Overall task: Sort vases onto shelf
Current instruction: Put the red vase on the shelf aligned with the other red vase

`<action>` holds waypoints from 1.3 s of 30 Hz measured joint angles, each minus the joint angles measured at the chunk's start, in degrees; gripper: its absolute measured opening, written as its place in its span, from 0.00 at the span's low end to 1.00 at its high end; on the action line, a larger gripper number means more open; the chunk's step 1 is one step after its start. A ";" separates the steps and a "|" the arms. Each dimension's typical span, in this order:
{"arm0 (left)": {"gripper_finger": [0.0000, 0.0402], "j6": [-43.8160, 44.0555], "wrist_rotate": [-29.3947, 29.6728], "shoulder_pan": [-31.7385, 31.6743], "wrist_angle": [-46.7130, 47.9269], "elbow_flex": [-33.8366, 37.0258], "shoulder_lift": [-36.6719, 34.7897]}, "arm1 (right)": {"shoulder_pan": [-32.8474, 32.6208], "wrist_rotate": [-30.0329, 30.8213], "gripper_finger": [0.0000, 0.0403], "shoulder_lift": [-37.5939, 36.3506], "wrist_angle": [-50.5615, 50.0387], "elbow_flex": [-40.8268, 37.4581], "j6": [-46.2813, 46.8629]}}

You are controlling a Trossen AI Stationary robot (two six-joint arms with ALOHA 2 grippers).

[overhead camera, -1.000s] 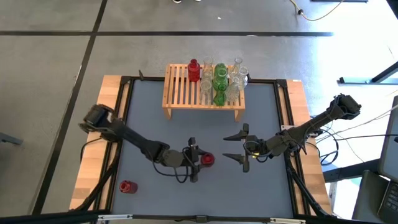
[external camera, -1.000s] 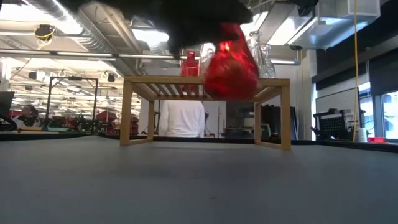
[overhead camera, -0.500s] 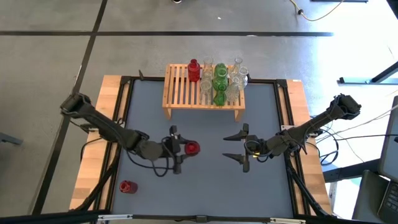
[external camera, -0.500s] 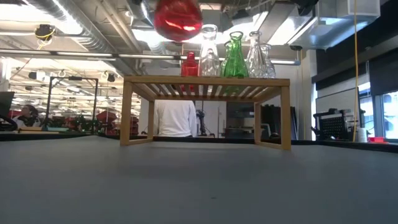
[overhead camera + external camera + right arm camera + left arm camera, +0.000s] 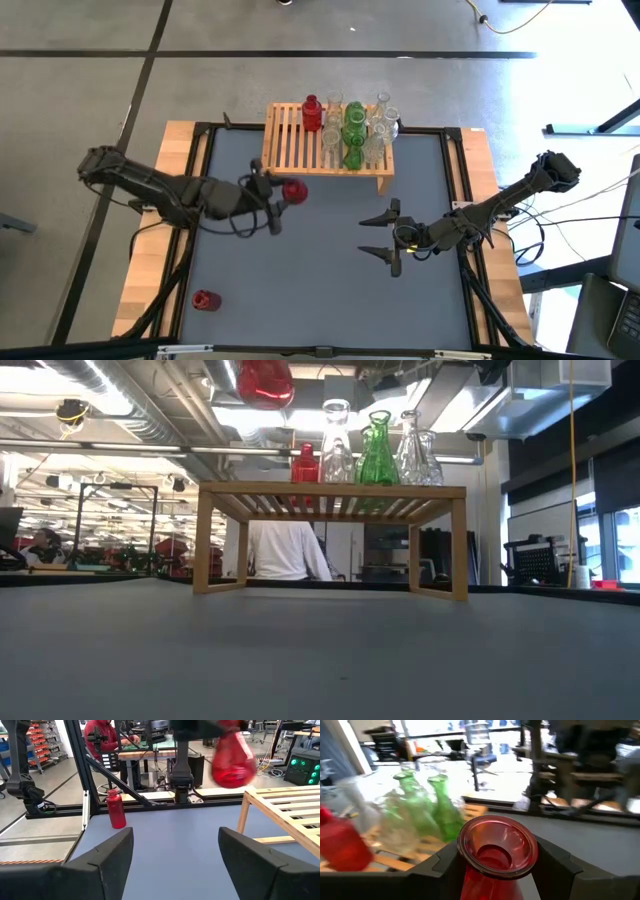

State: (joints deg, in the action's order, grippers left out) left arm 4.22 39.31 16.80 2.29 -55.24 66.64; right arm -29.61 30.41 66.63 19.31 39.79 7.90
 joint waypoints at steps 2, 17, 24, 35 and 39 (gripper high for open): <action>0.46 -0.34 -0.89 -3.05 -0.17 0.00 -0.29 | 0.00 0.00 0.69 0.00 0.00 0.00 0.00; 0.46 -0.25 -13.22 -24.10 -0.76 -0.02 2.88 | 0.01 0.00 0.69 0.00 -0.09 0.00 -0.02; 0.46 0.14 -18.64 -30.90 -3.92 -0.02 7.38 | -0.01 -0.02 0.69 0.00 -0.37 0.00 0.56; 0.46 0.21 -20.44 -36.08 -8.15 -0.02 11.61 | 0.00 -0.02 0.69 0.00 -0.67 0.00 0.70; 0.46 1.82 -21.11 -36.76 -10.09 -0.02 11.93 | 0.01 -0.02 0.69 0.00 -0.69 0.00 0.72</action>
State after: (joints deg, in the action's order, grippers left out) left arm 6.04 18.21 -19.95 -7.80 -55.27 78.56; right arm -29.61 30.40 66.63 18.62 39.79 8.62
